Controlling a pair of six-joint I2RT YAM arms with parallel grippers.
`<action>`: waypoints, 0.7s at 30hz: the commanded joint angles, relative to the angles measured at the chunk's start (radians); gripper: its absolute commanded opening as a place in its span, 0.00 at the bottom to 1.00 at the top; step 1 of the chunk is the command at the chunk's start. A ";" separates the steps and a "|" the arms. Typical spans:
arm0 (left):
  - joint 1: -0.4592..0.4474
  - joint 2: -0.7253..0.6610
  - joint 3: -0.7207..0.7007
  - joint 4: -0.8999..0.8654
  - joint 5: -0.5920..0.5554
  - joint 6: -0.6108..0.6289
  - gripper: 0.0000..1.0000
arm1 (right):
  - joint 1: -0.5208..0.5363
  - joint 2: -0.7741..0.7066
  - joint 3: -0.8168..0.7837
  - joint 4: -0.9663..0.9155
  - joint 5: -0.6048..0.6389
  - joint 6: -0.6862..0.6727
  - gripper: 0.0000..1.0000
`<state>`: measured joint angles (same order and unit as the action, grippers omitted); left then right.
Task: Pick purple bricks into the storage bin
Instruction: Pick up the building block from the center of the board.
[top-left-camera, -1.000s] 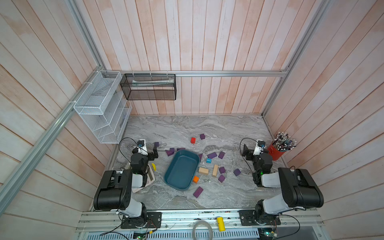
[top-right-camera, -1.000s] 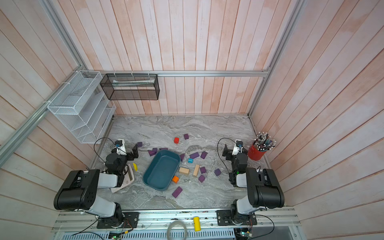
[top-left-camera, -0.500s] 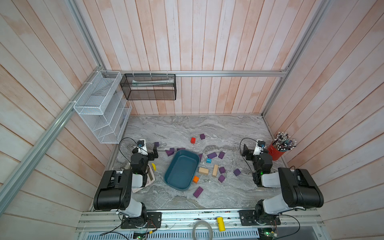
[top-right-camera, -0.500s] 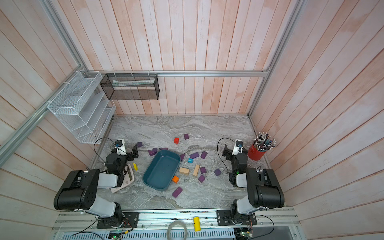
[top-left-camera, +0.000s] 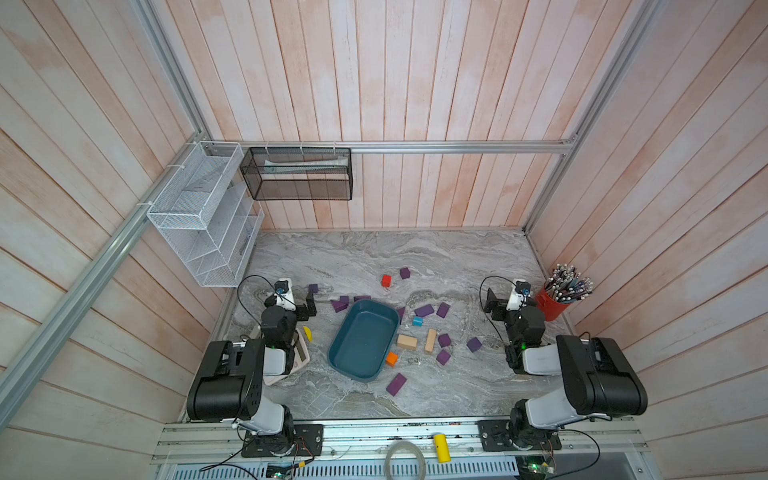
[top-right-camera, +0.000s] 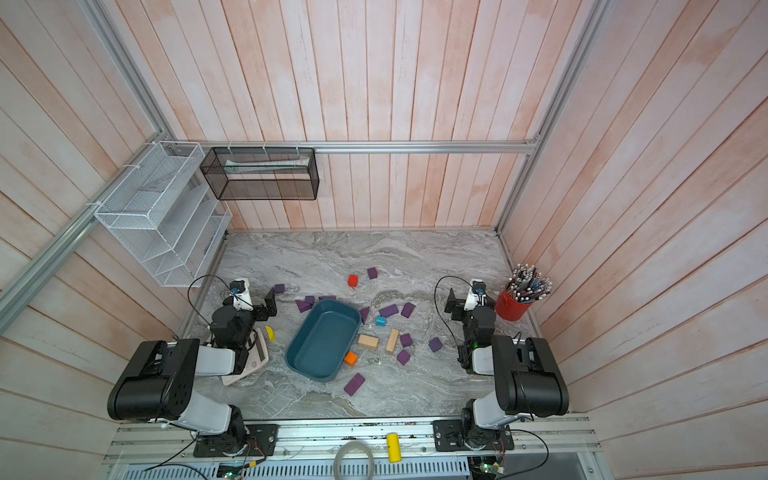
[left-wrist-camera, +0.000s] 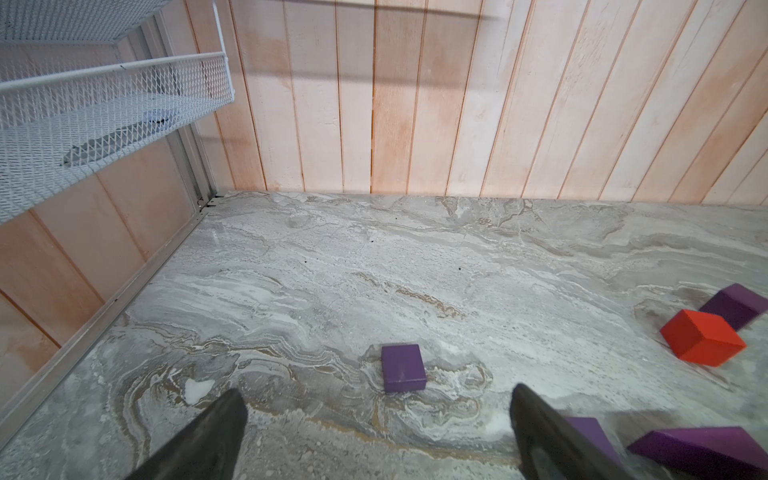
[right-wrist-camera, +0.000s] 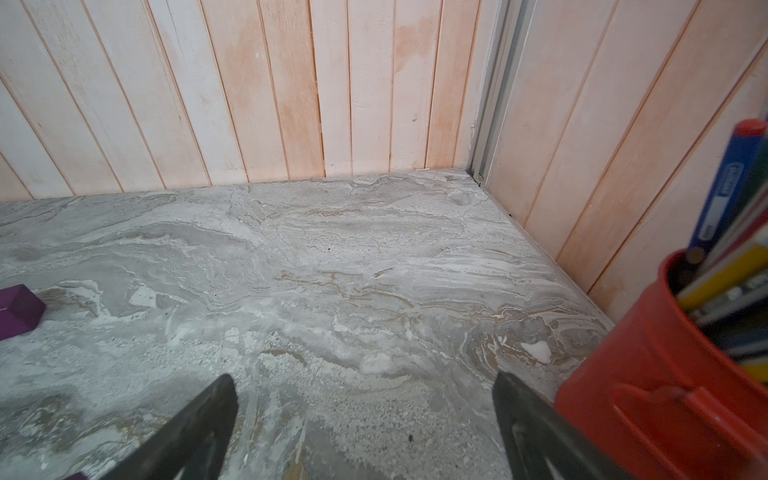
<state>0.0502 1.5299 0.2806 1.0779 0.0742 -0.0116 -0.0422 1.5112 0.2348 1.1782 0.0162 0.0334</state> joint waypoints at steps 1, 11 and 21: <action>-0.004 0.012 0.019 0.012 0.013 -0.008 1.00 | -0.004 0.009 0.018 0.014 -0.009 -0.007 0.98; -0.004 0.012 0.021 0.010 0.009 -0.004 1.00 | -0.004 0.009 0.018 0.013 -0.009 -0.007 0.98; 0.002 0.008 0.017 0.011 0.023 -0.011 1.00 | -0.002 -0.023 -0.002 0.024 0.031 0.014 0.98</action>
<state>0.0502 1.5299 0.2806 1.0779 0.0769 -0.0120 -0.0422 1.5093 0.2348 1.1805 0.0265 0.0360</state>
